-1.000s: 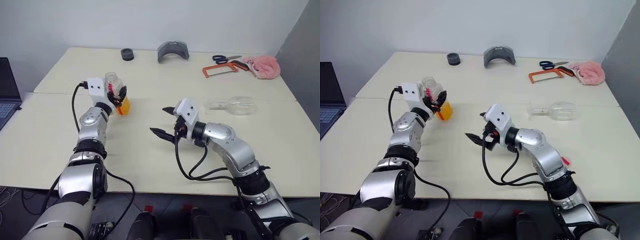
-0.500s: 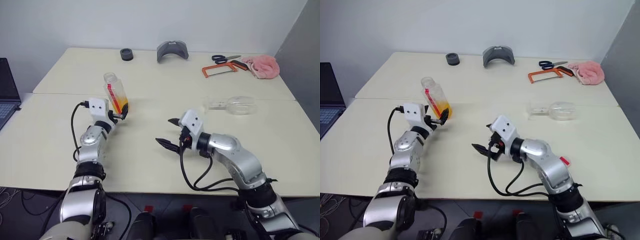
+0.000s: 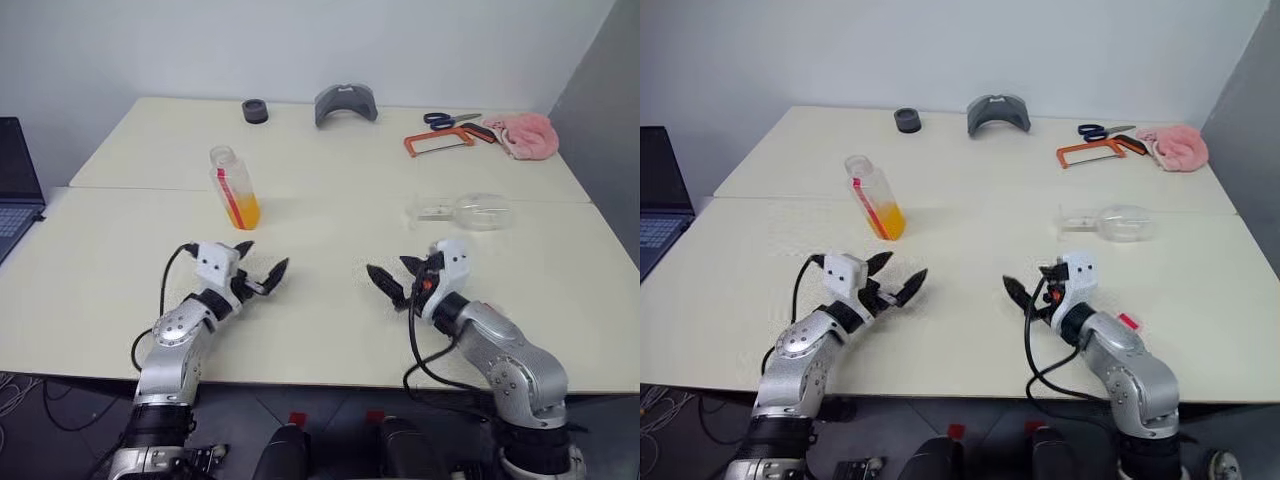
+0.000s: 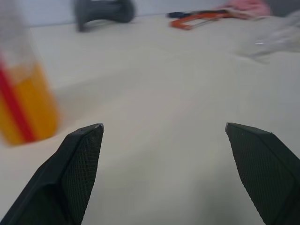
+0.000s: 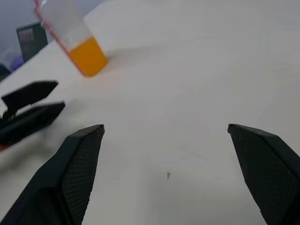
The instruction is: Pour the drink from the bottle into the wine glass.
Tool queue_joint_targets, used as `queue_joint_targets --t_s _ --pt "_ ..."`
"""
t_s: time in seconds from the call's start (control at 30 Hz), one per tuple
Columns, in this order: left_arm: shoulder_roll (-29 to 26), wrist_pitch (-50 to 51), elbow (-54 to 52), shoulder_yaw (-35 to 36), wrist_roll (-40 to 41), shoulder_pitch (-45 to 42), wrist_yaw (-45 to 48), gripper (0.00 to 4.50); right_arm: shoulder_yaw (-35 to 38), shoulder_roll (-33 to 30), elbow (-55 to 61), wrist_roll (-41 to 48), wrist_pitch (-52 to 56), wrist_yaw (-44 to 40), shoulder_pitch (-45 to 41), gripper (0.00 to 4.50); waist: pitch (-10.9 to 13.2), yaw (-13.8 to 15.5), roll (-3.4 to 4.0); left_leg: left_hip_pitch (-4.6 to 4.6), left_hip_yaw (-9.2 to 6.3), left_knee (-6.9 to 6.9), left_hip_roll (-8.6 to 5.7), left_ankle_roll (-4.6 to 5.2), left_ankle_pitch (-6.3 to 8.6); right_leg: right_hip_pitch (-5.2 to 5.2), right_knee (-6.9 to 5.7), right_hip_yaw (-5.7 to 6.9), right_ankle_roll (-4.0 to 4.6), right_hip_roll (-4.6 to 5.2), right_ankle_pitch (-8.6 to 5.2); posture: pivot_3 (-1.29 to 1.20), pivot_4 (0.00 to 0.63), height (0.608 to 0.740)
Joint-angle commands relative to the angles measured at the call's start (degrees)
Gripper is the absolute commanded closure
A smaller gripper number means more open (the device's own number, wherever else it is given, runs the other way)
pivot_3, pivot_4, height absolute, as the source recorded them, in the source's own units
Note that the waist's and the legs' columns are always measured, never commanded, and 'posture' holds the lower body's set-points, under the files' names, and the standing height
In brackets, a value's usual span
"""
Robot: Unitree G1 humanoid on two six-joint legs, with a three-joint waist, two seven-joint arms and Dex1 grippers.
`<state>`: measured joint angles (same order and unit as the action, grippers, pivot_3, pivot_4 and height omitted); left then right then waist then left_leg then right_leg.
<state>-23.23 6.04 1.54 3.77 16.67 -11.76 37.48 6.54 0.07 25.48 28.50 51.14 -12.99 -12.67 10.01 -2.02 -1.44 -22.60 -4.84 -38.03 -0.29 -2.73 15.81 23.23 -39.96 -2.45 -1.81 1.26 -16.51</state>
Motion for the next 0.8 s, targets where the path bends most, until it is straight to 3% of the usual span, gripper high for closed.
queue_joint_targets --t_s 0.03,0.17,0.3,0.7,0.8 --pt "-2.67 0.92 -4.45 -2.06 1.38 -1.08 5.84 0.03 8.12 6.38 -2.32 7.08 1.28 7.84 -4.99 0.00 0.00 -0.05 0.03 0.05 0.02 0.04 0.01 0.00 0.00 0.00 0.00 -0.02 0.00 0.00 0.00 0.00 0.150 0.740" --pt "-5.69 2.10 -4.95 -3.63 2.72 -3.67 12.22 0.03 15.57 11.36 -10.38 10.81 -1.66 16.05 -11.83 0.00 0.01 -0.01 0.07 0.09 0.09 0.07 -0.04 0.00 0.00 0.00 0.00 -0.03 0.01 -0.06 0.00 0.00 0.150 0.740" --pt "-7.70 2.73 -4.35 -4.33 2.93 -6.07 16.44 0.03 19.91 11.77 -19.08 13.99 -7.16 20.67 -17.67 0.00 0.02 0.00 0.09 0.08 0.21 0.08 -0.06 0.00 0.00 0.00 0.00 -0.05 0.01 -0.05 0.00 0.00 0.150 0.740" --pt "-7.65 4.30 -5.13 -5.39 3.43 -8.77 19.25 0.03 25.25 8.45 -39.09 18.46 -21.95 23.42 -27.17 0.00 0.07 -1.29 0.16 0.08 0.26 0.12 -0.02 0.02 0.01 0.02 -0.01 -0.05 0.02 -0.11 -0.01 0.00 0.150 0.740" --pt "-7.98 3.19 -2.68 -5.37 2.67 -9.34 20.23 0.03 27.73 6.93 -48.66 18.81 -27.48 23.07 -32.36 0.00 0.08 -1.35 0.19 0.08 0.27 0.12 -0.02 0.02 0.01 0.02 -0.01 -0.06 0.02 -0.13 -0.01 0.00 0.150 0.740"
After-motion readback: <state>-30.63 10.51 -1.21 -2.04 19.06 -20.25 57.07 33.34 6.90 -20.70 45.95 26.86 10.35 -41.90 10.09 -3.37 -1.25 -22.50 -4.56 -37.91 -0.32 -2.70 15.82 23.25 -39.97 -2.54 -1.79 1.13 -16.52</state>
